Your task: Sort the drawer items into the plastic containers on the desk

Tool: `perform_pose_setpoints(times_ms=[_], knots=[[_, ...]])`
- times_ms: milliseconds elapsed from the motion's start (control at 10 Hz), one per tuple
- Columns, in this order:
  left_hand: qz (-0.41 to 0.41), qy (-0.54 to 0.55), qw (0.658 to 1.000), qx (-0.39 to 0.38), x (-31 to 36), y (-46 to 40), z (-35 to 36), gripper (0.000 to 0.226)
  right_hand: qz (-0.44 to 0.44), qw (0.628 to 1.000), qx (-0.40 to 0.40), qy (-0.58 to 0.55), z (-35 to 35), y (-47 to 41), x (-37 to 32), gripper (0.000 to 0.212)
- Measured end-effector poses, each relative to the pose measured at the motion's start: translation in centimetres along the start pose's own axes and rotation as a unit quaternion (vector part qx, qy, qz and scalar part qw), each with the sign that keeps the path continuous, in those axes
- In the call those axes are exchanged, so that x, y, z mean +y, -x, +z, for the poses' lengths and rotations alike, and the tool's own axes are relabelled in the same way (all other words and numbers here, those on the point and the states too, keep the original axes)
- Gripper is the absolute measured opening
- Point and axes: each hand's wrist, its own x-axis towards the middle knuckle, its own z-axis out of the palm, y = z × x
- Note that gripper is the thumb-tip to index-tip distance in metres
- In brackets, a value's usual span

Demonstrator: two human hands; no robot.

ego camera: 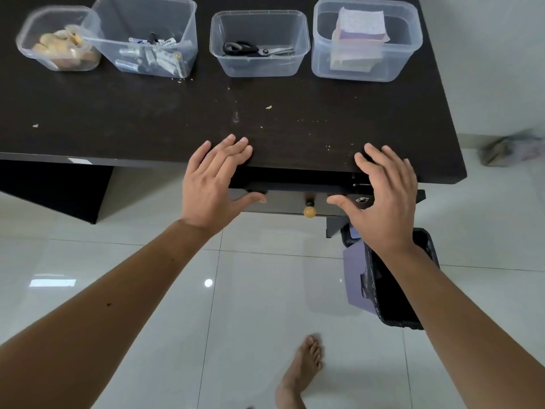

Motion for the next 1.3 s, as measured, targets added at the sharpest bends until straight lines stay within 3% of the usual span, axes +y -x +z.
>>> perform_pose_setpoints(times_ms=[300,500,700,800,1000,1200,1300], knots=[[-0.009,-0.041,0.990,0.134,0.2,-1.4,2.2,0.056,0.018,0.992,0.118,0.041,2.4,-1.5,-0.6,0.058],[-0.019,-0.066,0.990,0.124,0.1,-1.7,2.5,0.053,0.026,0.992,0.105,0.057,2.7,-1.8,-0.6,0.055],[-0.062,-0.059,0.996,0.032,1.1,-1.3,1.4,0.058,0.052,0.995,0.044,0.065,1.4,-1.8,-1.7,0.055],[-0.063,-0.030,0.997,-0.023,1.4,-1.3,0.0,0.062,0.054,0.996,-0.029,0.061,0.0,-1.6,-2.0,0.060],[-0.098,0.022,0.981,-0.164,2.9,-1.1,-3.3,0.075,0.018,0.976,-0.183,0.114,-2.8,-0.5,-2.5,0.088],[-0.128,0.012,0.956,-0.266,5.4,-0.4,-5.8,0.091,0.033,0.962,-0.251,0.101,-5.1,0.3,-4.4,0.101],[-0.120,0.019,0.954,-0.273,7.8,2.6,-8.1,0.078,0.034,0.961,-0.262,0.086,-6.5,2.3,-5.5,0.102]])
